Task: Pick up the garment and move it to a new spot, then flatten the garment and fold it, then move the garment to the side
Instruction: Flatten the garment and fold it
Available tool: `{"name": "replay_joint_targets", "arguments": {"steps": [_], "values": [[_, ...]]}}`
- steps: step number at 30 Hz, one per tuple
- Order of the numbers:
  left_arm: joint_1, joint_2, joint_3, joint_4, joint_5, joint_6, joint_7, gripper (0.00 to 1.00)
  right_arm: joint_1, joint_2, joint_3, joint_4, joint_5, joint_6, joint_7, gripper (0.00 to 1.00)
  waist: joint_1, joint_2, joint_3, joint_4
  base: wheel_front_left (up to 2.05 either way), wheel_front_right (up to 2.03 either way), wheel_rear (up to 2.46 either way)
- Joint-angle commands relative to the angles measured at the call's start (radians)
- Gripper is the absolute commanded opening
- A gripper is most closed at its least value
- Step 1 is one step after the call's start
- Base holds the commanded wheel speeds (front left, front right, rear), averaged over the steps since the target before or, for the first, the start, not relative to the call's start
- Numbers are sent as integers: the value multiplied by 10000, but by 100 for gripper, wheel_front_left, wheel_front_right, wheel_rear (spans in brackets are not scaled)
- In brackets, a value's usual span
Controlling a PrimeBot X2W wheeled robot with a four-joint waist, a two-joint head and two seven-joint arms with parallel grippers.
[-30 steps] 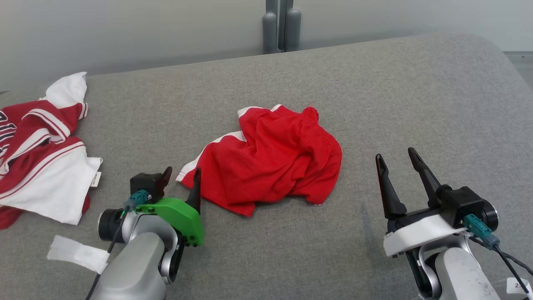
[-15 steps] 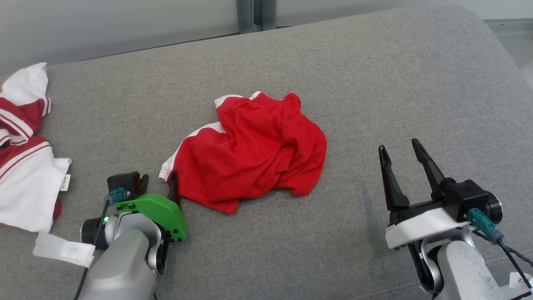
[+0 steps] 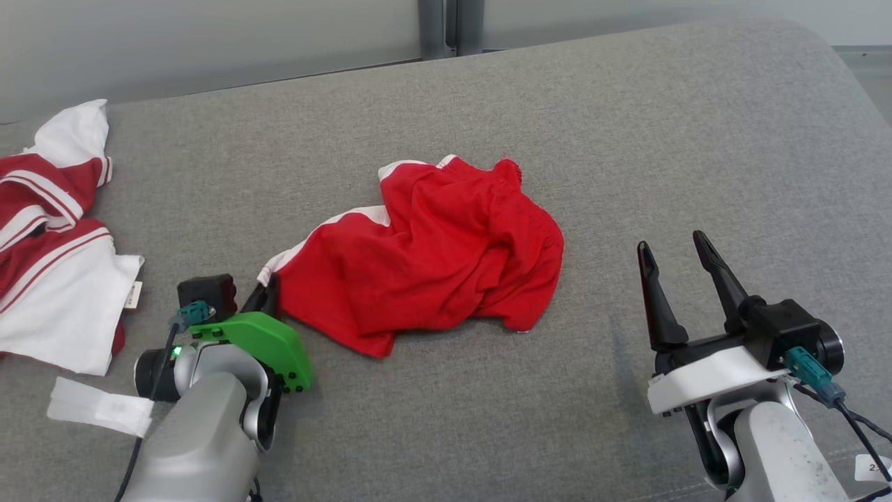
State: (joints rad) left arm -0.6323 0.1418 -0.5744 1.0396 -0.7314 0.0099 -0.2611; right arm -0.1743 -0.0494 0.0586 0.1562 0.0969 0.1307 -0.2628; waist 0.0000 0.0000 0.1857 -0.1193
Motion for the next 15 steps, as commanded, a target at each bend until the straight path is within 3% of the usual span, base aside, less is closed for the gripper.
{"name": "replay_joint_targets", "arguments": {"steps": [1, 9, 15], "values": [[107, 152, 93, -148, 152, 93, -44, 0, 8, -19, -14, 15, -27, 1, -37, 100, 0, 0, -88, 136, 0, 0, 0], [918, 727, 603, -1040, 371, 438, -42, 0, 77, -19, -59, 110, -40, 1, -37, 100, 0, 0, -292, 464, 0, 0, 0], [1282, 668, 565, -840, 198, 457, 263, 0, -10, -19, -33, 342, -129, 1, -37, 100, 0, 0, -366, 575, 0, 0, 0]]}}
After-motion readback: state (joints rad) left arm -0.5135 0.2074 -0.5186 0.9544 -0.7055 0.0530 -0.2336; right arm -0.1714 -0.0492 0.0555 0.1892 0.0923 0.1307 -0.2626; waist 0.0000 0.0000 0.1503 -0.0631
